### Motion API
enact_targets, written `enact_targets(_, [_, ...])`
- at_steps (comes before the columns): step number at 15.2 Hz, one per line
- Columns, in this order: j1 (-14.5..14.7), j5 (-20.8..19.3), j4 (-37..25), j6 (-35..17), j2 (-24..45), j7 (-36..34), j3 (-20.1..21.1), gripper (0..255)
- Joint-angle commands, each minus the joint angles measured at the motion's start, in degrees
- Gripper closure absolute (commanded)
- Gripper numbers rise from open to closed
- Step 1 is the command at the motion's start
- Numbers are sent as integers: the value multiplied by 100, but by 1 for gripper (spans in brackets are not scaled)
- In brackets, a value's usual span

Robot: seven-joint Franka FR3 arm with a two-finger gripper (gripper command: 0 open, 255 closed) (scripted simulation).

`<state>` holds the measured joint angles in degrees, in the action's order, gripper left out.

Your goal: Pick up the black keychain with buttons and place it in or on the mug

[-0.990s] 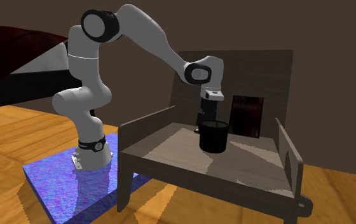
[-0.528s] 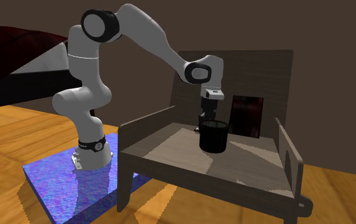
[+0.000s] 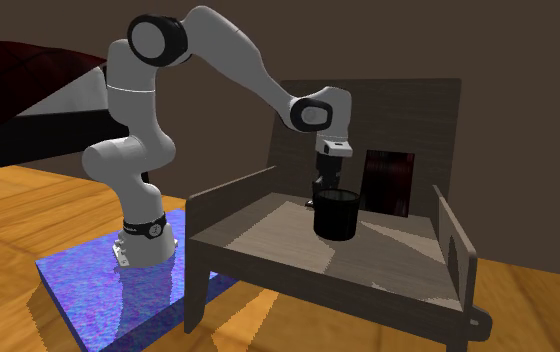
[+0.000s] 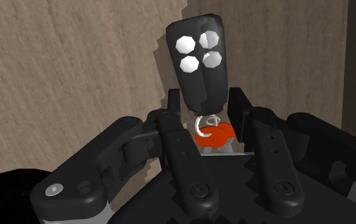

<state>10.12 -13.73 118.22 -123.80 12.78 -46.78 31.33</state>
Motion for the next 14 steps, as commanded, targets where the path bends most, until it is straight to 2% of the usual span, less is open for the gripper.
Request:
enact_targets(1, [-21,32,1,81,-28,25,-6,255])
enact_targets(14, [-103,433,-446,947,-558,350,83,255])
